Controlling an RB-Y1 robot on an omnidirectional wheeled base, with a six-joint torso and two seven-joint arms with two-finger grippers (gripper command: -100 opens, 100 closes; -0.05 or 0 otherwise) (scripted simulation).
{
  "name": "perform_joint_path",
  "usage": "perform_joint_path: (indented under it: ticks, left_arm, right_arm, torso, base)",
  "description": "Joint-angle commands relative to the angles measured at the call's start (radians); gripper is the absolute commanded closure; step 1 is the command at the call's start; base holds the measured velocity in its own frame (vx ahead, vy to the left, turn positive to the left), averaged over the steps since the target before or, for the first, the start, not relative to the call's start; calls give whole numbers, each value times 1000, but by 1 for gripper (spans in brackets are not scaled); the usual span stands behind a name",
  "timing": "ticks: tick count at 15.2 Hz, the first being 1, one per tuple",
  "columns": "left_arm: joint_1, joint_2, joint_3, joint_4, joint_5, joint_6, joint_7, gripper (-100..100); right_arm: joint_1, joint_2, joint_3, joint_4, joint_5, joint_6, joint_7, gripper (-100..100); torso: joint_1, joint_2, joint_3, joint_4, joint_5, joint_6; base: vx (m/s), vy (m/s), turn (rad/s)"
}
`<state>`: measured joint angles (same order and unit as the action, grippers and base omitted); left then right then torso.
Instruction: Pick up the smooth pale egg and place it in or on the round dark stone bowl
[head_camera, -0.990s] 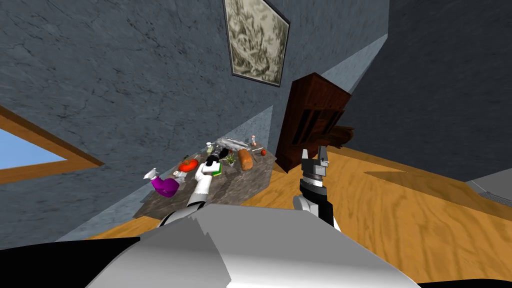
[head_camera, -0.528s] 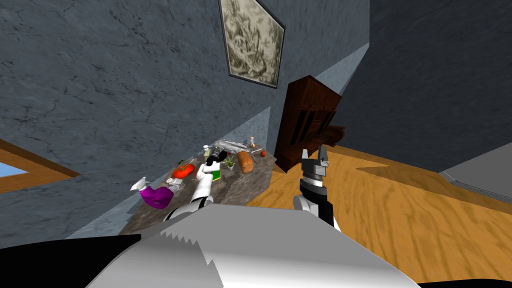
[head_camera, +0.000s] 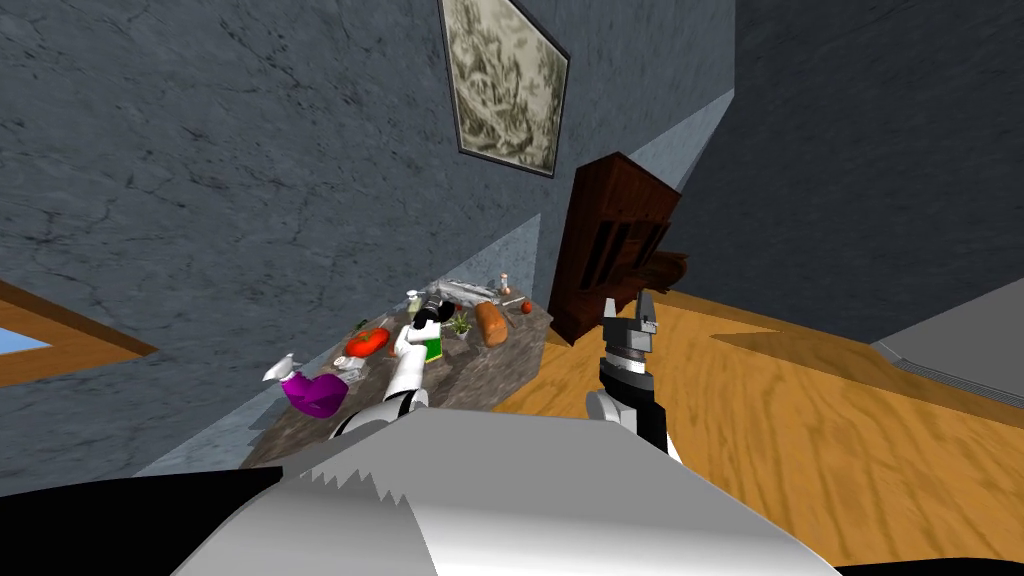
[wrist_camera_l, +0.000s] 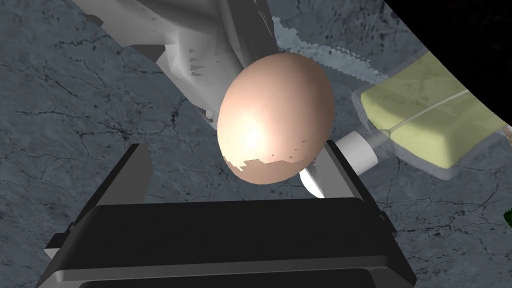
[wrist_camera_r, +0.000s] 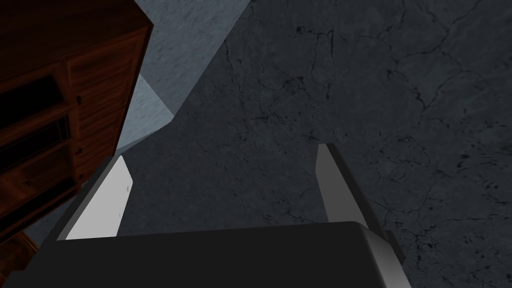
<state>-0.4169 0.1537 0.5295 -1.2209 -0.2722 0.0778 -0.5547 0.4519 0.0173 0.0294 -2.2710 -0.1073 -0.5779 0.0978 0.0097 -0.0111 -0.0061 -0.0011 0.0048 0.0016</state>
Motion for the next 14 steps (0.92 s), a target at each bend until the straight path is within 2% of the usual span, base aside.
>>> perform_joint_path:
  ticks: [1, 8, 9, 14]
  left_arm:
    - [-13, 6, -1, -14, 1, 29, -3, -100]
    - [-95, 27, 5, -73, -2, 152, -25, -100]
    - [-83, 20, 5, -65, -4, 130, -22, -100]
    - [-85, 22, 5, -66, -3, 136, -23, -100]
  right_arm:
    - [0, 0, 0, 0, 0, 0, 0, 0]
    - [0, 0, 0, 0, 0, 0, 0, 0]
    - [0, 0, 0, 0, 0, 0, 0, 0]
    - [0, 0, 0, 0, 0, 0, 0, 0]
  torso:
    - [0, 0, 0, 0, 0, 0]
    - [-1, 3, 2, 1, 0, 0]
    - [0, 3, 2, 1, 0, 0]
    - [0, -2, -1, 0, 0, 0]
  base:
    - [-69, -1, -33]
    - [-75, 0, -30]
    - [-47, 1, -17]
    - [-6, 0, 0]
